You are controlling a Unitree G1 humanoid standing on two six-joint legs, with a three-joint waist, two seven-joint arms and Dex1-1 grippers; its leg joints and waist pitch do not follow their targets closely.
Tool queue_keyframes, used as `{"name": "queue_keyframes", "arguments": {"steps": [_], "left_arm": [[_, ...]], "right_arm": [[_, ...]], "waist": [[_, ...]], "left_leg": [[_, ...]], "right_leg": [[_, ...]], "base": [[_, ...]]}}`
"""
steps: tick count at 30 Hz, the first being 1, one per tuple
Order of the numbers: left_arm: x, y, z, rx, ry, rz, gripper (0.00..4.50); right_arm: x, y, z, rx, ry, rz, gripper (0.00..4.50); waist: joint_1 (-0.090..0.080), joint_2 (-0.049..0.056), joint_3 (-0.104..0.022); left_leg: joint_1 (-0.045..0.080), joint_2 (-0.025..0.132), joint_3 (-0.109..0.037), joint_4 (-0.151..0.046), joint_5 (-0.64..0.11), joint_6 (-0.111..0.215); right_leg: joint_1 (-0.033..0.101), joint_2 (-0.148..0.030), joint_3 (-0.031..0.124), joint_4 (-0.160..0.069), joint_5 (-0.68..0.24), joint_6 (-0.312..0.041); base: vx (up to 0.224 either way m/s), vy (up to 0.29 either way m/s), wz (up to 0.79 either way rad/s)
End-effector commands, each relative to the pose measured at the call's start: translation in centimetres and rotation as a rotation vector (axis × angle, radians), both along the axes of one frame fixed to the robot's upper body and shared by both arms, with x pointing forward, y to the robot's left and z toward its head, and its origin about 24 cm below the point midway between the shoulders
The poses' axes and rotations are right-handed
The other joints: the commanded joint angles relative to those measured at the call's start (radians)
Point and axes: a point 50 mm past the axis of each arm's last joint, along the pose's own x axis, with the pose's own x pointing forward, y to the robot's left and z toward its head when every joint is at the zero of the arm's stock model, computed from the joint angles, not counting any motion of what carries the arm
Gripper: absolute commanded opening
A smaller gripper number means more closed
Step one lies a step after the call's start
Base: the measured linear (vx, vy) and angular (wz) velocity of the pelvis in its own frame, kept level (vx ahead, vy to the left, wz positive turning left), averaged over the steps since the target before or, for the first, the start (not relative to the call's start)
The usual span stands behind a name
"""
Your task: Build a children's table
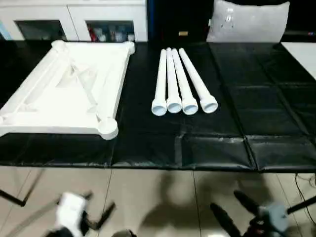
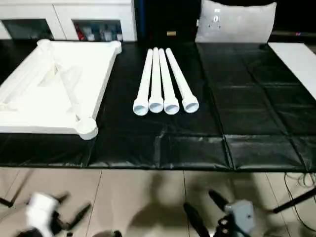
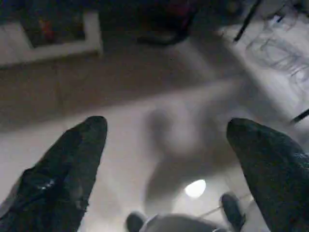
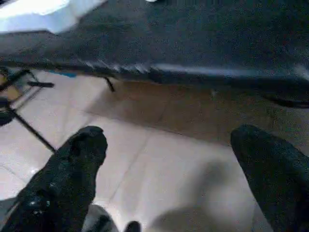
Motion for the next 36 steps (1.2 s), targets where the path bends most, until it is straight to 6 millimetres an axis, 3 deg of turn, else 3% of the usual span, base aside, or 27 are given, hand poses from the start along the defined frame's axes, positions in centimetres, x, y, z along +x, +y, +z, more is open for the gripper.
{"name": "queue_keyframes", "arguments": {"steps": [1, 2, 4, 7, 8, 9, 10, 11, 13, 15, 16, 17, 18, 19, 20, 22, 24, 27, 28, 29, 31, 32, 33, 35, 36], "left_arm": [[-0.1, 0.2, 1.4, -0.032, -0.038, -0.015, 4.44], [-0.1, 0.2, 2.3, -0.047, -0.063, -0.032, 4.44], [-0.1, 0.1, 3.4, -0.071, -0.088, -0.052, 4.44], [0.1, -0.5, 6.4, -0.119, -0.145, -0.129, 4.44], [0.1, -0.5, 6.7, -0.123, -0.152, -0.131, 4.44], [0.8, -0.6, 8.3, -0.151, -0.195, -0.14, 4.44], [0.8, -0.6, 8.3, -0.151, -0.195, -0.14, 4.44], [3.2, -1.1, 12.3, -0.163, -0.298, -0.149, 4.44], [3.9, -1.3, 13.4, -0.163, -0.326, -0.155, 4.44], [5.8, -1.8, 14.7, -0.132, -0.376, -0.123, 4.44], [6.9, -2.2, 15.2, -0.113, -0.421, -0.097, 4.44], [8.0, -2.5, 15.3, -0.094, -0.428, -0.06, 4.44], [8.8, -2.7, 15.4, -0.071, -0.444, -0.023, 4.44], [9.3, -2.9, 15.4, -0.057, -0.451, 0.002, 4.44], [9.9, -3.2, 15.1, -0.052, -0.435, 0.024, 4.44], [11.2, -3.6, 14.1, -0.026, -0.401, 0.076, 4.44], [12.2, -3.9, 13.0, 0.029, -0.374, 0.134, 4.44], [13.0, -4.3, 12.1, 0.043, -0.371, 0.192, 4.44], [13.3, -4.9, 11.5, 0.051, -0.367, 0.208, 4.44], [13.4, -5.3, 11.2, 0.058, -0.361, 0.199, 4.44], [13.3, -6.3, 10.7, 0.096, -0.36, 0.168, 4.44], [13.2, -6.6, 10.5, 0.111, -0.358, 0.161, 4.44], [13.1, -6.7, 10.4, 0.12, -0.356, 0.16, 4.44], [12.9, -6.8, 10.0, 0.127, -0.348, 0.167, 4.44], [12.9, -6.9, 9.9, 0.128, -0.346, 0.167, 4.44]], "right_arm": [[0.2, -0.4, 1.5, 0.018, -0.025, 0.011, 4.5], [0.4, -0.5, 2.3, 0.023, -0.043, 0.023, 4.5], [0.6, -0.6, 3.2, 0.03, -0.065, 0.039, 4.5], [2.3, -0.6, 5.7, 0.046, -0.155, 0.044, 4.5], [2.6, -0.6, 5.9, 0.048, -0.164, 0.038, 4.5], [3.9, -0.6, 7.1, 0.069, -0.216, -0.001, 4.5], [3.9, -0.6, 7.1, 0.069, -0.216, -0.001, 4.5], [5.7, -0.4, 8.0, 0.055, -0.262, -0.075, 4.5], [6.3, -0.3, 8.2, 0.043, -0.271, -0.099, 4.5], [7.7, -0.2, 8.2, -0.019, -0.293, -0.167, 4.5], [8.5, 0.0, 8.2, -0.036, -0.306, -0.2, 4.5], [9.2, 0.4, 8.2, -0.042, -0.317, -0.227, 4.5], [9.8, 0.9, 8.2, -0.026, -0.318, -0.237, 4.5], [10.1, 1.3, 8.2, -0.013, -0.315, -0.242, 4.5], [10.8, 1.7, 7.7, -0.044, -0.292, -0.266, 4.5], [12.1, 2.5, 6.6, -0.105, -0.233, -0.31, 4.5], [13.1, 3.3, 5.7, -0.158, -0.188, -0.34, 4.5], [14.0, 4.3, 5.6, -0.144, -0.21, -0.339, 4.5], [14.6, 4.9, 5.7, -0.148, -0.24, -0.34, 4.5], [14.8, 5.3, 5.8, -0.143, -0.259, -0.333, 4.5], [14.5, 6.1, 5.7, -0.11, -0.251, -0.278, 4.5], [14.4, 6.4, 5.7, -0.08, -0.246, -0.257, 4.5], [14.2, 6.3, 5.6, -0.101, -0.246, -0.249, 4.5], [14.0, 6.0, 5.6, -0.104, -0.256, -0.271, 4.5], [14.0, 5.9, 5.6, -0.091, -0.258, -0.278, 4.5]], "waist": [[0.004, -0.004, -0.015], [0.005, -0.009, -0.017], [0.006, -0.007, -0.017], [0.005, -0.01, -0.014], [0.005, -0.011, -0.018], [0.002, -0.011, -0.015], [0.003, -0.011, -0.017], [0.002, -0.012, -0.022], [0.005, -0.004, -0.027], [0.007, -0.01, -0.025], [0.002, -0.007, -0.028], [0.001, -0.006, -0.033], [-0.003, 0.004, -0.042], [-0.008, 0.0, -0.037], [-0.015, 0.005, -0.052], [-0.018, 0.006, -0.057], [-0.032, 0.006, -0.061], [-0.032, 0.009, -0.068], [-0.032, 0.005, -0.071], [-0.025, 0.001, -0.075], [-0.019, 0.001, -0.08], [-0.01, -0.002, -0.081], [0.001, -0.004, -0.083], [0.015, -0.007, -0.082], [0.017, -0.002, -0.083]], "left_leg": [[0.019, 0.024, -0.011, -0.076, -0.399, 0.029], [0.019, 0.022, -0.011, -0.073, -0.388, 0.03], [0.019, 0.022, -0.011, -0.074, -0.374, 0.031], [0.025, 0.019, -0.008, -0.072, -0.398, 0.014], [0.027, 0.017, -0.01, -0.071, -0.383, 0.01], [0.029, 0.016, -0.008, -0.073, -0.391, 0.002], [0.031, 0.014, -0.009, -0.071, -0.385, -0.005], [0.033, 0.011, -0.007, -0.067, -0.37, -0.015], [0.044, 0.008, -0.008, -0.062, -0.344, -0.034], [0.04, 0.006, -0.004, -0.061, -0.316, -0.047], [0.039, 0.004, -0.002, -0.06, -0.285, -0.06], [0.039, 0.002, -0.003, -0.055, -0.272, -0.064], [0.038, -0.001, -0.005, -0.051, -0.245, -0.078], [0.035, -0.001, -0.004, -0.053, -0.256, -0.081], [0.032, -0.006, -0.008, -0.04, -0.175, -0.084], [0.03, -0.011, -0.011, -0.035, -0.136, -0.092], [0.032, -0.015, -0.008, -0.031, -0.15, -0.1], [0.031, -0.01, -0.008, -0.029, -0.171, -0.09], [0.03, -0.009, -0.006, -0.027, -0.163, -0.08], [0.019, -0.014, 0.003, -0.018, -0.145, -0.02], [0.008, -0.015, 0.008, -0.007, -0.121, 0.057], [-0.007, -0.018, 0.01, 0.008, -0.111, 0.143], [-0.021, -0.015, 0.0, 0.033, -0.116, 0.213], [-0.035, -0.004, -0.021, 0.06, -0.105, 0.268], [-0.022, -0.002, -0.02, 0.047, -0.097, 0.289]], "right_leg": [[0.0, -0.02, 0.02, -0.088, -0.148, -0.066], [0.002, -0.02, 0.021, -0.083, -0.123, -0.061], [0.002, -0.019, 0.02, -0.083, -0.106, -0.053], [-0.003, -0.018, 0.021, -0.085, -0.149, -0.047], [-0.001, -0.018, 0.02, -0.081, -0.151, -0.052], [-0.003, -0.015, 0.02, -0.084, -0.169, -0.05], [-0.003, -0.015, 0.02, -0.08, -0.172, -0.052], [-0.003, -0.012, 0.019, -0.074, -0.163, -0.056], [-0.008, -0.005, 0.017, -0.067, -0.127, -0.073], [-0.002, -0.003, 0.017, -0.064, -0.097, -0.068], [-0.001, 0.0, 0.016, -0.061, -0.062, -0.057], [0.002, -0.002, 0.016, -0.056, -0.042, -0.054], [0.008, -0.004, 0.016, -0.05, -0.007, -0.049], [0.006, -0.003, 0.016, -0.055, -0.013, -0.043], [0.017, -0.001, 0.013, -0.044, 0.1, -0.037], [0.022, 0.001, 0.009, -0.037, 0.162, -0.039], [0.02, 0.003, 0.009, -0.038, 0.152, -0.053], [0.022, -0.003, 0.013, -0.039, 0.124, -0.068], [0.024, -0.004, 0.014, -0.04, 0.136, -0.07], [0.028, -0.021, 0.024, -0.043, 0.149, -0.077], [0.031, -0.038, 0.034, -0.044, 0.178, -0.083], [0.034, -0.065, 0.047, -0.051, 0.191, -0.081], [0.04, -0.108, 0.068, -0.062, 0.175, -0.074], [0.042, -0.147, 0.086, -0.074, 0.107, -0.076], [0.027, -0.122, 0.073, -0.071, 0.072, -0.093]], "base": [[0.0, 0.0, 0.0], [0.0, 0.0, 0.0], [0.0, 0.0, 0.0], [0.0, 0.0, 0.0], [0.0, 0.0, 0.0], [0.0, 0.0, 0.0], [0.0, 0.0, 0.0], [0.0, 0.0, 0.0], [0.0, 0.0, 0.0], [0.0, 0.0, 0.0], [0.0, 0.0, 0.0], [0.0, 0.0, 0.0], [0.0, 0.0, 0.0], [0.0, 0.0, 0.0], [0.0, 0.0, 0.0], [0.0, 0.0, 0.0], [0.0, 0.0, 0.0], [0.0, 0.0, 0.0], [0.0, 0.0, 0.0], [0.0, 0.0, 0.0], [0.0, 0.0, 0.0], [-0.005, 0.054, 0.04], [-0.005, 0.054, 0.04], [-0.013, 0.124, 0.03], [-0.017, 0.151, 0.05]]}}
